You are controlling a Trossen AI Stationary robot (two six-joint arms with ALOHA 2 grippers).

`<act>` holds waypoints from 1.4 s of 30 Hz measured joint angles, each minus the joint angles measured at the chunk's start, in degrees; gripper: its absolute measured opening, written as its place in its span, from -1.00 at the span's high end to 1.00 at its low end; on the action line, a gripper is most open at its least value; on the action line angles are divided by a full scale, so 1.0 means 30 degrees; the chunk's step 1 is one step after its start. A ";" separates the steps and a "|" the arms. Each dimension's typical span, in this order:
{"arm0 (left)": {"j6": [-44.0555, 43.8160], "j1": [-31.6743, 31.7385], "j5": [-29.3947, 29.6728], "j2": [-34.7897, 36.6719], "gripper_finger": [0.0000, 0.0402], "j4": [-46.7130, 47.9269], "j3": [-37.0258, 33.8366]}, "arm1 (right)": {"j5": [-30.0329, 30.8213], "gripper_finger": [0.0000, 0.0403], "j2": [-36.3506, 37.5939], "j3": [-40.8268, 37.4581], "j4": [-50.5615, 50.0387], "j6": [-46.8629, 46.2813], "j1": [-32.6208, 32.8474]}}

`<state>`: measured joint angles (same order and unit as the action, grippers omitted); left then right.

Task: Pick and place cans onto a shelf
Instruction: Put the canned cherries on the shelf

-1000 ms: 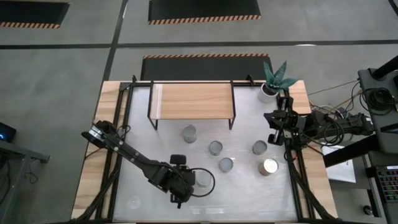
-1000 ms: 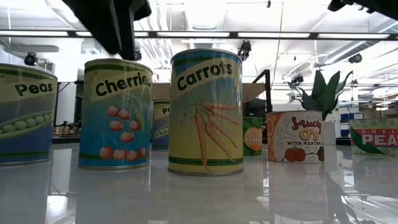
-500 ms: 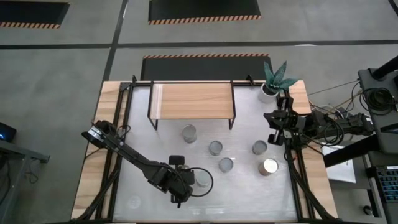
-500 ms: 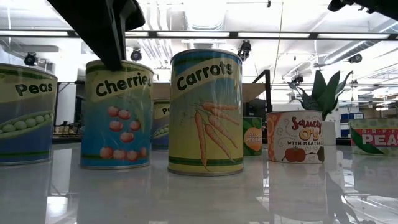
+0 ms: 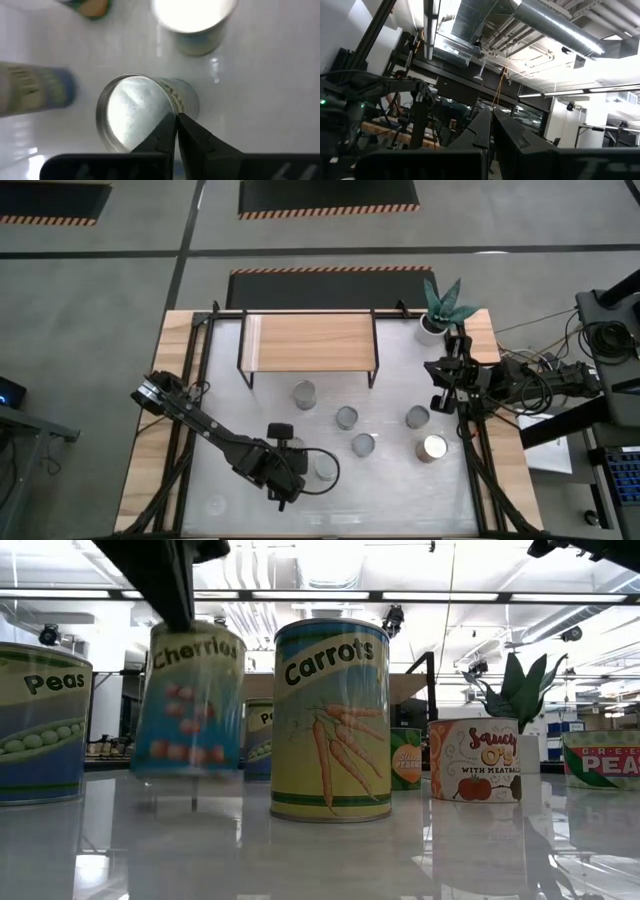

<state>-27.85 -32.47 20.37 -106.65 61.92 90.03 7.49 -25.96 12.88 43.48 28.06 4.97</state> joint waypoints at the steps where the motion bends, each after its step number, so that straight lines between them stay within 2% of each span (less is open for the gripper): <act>1: 0.0183 0.0000 0.0207 0.0053 1.00 0.0269 0.0140 | 0.0000 0.96 0.0000 0.0000 0.0000 0.0016 0.0000; 11: 0.1899 -0.0007 0.1914 0.0684 1.00 0.1546 0.1496 | 0.0000 0.96 0.0000 0.0000 -0.0007 0.0019 0.0000; 19: 0.4253 0.0338 0.4508 0.0942 1.00 0.6794 0.5877 | 0.0000 0.96 0.0000 0.0000 -0.0036 0.0012 0.0000; 25: 0.6571 0.1873 0.5742 0.1366 1.00 0.9189 0.8044 | 0.0000 0.96 0.0000 0.0000 -0.0036 0.0012 0.0000; 29: 0.8554 0.3385 0.5738 0.2311 1.00 0.9107 0.7844 | 0.0000 0.96 0.0000 0.0000 -0.0080 0.0012 0.0000; 35: 1.0885 0.6230 0.5407 0.4906 1.00 0.8216 0.5883 | 0.0000 0.96 0.0000 -0.0003 -0.0280 0.0012 0.0000; 38: 1.2181 0.8024 0.4449 0.6583 1.00 0.6144 0.4154 | 0.0000 0.96 0.0000 -0.0007 -0.0284 0.0019 0.0000; 42: 1.4341 1.0834 0.2014 0.8569 1.00 0.2616 0.1305 | 0.0006 0.96 0.0000 -0.0007 -0.0301 0.0102 0.0000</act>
<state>15.18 0.03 26.41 -80.94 69.76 93.94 7.51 -25.96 12.86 42.58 28.37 4.97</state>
